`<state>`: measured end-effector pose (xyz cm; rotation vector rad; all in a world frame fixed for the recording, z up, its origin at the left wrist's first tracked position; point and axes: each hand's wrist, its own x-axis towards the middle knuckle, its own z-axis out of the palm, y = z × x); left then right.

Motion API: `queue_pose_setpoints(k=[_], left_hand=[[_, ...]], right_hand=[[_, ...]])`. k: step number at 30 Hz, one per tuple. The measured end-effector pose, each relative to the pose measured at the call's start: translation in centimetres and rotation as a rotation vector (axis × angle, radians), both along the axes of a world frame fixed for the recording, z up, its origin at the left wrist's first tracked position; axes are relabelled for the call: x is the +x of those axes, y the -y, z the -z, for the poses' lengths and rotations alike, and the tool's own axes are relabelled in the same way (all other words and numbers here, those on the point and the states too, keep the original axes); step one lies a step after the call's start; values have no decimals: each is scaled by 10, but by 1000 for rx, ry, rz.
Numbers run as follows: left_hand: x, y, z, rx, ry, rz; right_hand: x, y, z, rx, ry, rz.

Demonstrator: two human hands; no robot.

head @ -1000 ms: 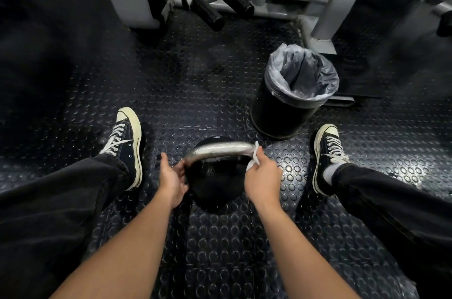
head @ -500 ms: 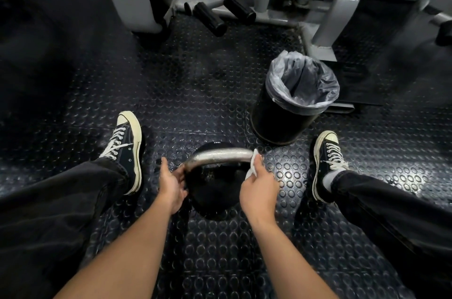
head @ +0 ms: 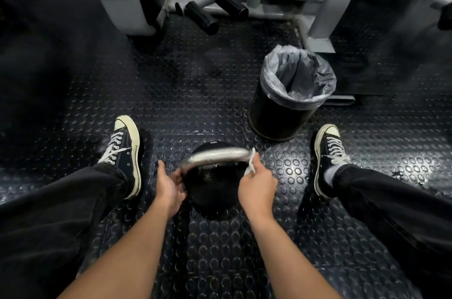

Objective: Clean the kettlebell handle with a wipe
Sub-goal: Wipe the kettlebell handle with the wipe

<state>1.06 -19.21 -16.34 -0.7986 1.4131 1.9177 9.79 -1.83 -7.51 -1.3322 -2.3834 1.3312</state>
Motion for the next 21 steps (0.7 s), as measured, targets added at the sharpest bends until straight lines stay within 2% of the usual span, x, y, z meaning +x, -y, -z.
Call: queue_pose_setpoints(k=[14,21], left_hand=[[3,-2,-4,29,12,5],[1,-4,-3,24,29,-28]], right_hand=[[-6,4,-12,87,-11,-58],[5,2,4,12,42,-20]])
